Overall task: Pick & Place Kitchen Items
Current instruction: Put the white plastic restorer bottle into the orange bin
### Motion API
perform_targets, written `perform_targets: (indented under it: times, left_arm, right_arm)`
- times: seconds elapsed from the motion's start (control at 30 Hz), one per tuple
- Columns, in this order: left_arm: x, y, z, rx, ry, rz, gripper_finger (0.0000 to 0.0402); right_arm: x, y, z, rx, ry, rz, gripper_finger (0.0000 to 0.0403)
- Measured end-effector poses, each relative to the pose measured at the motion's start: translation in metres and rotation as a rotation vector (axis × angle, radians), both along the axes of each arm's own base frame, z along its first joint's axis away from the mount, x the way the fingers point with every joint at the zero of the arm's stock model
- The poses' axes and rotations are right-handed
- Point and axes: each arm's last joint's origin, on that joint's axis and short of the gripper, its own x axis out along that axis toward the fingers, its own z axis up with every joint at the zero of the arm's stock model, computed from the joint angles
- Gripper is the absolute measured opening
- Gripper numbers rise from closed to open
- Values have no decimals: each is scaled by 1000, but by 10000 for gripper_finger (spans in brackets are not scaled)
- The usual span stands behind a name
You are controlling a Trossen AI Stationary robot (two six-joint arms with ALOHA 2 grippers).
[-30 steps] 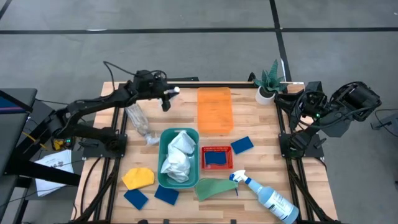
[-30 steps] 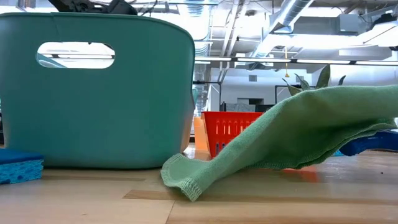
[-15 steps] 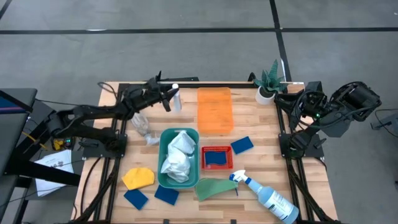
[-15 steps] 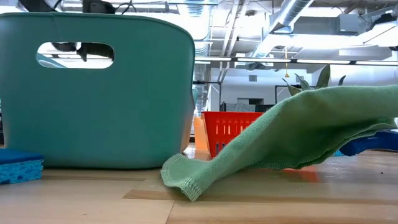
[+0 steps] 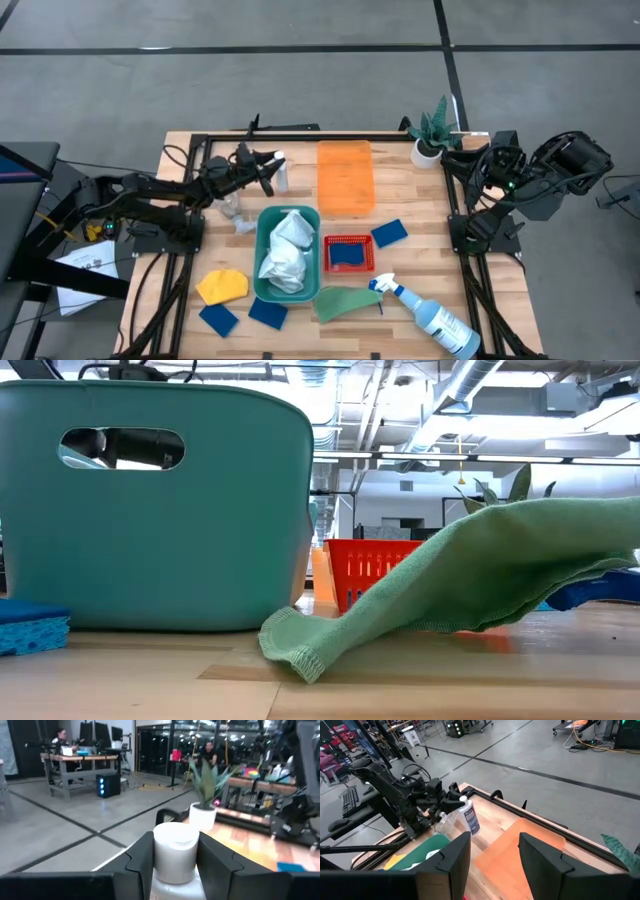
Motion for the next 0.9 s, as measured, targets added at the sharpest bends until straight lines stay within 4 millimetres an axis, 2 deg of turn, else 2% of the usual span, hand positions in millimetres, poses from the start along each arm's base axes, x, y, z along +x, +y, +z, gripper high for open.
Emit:
perform_targets:
  times: [0.27,0.67,0.9]
  left_arm:
    - [-4,-2,-20,24,10,2,113]
    - [10,4,-44,58,-52,-5,112]
    - [12,5,-51,55,-56,-15,121]
  right_arm:
    - [0,0,0,0,0,0,159]
    - [0,0,0,42,-26,-18,159]
    - [0,0,0,60,-37,-25,159]
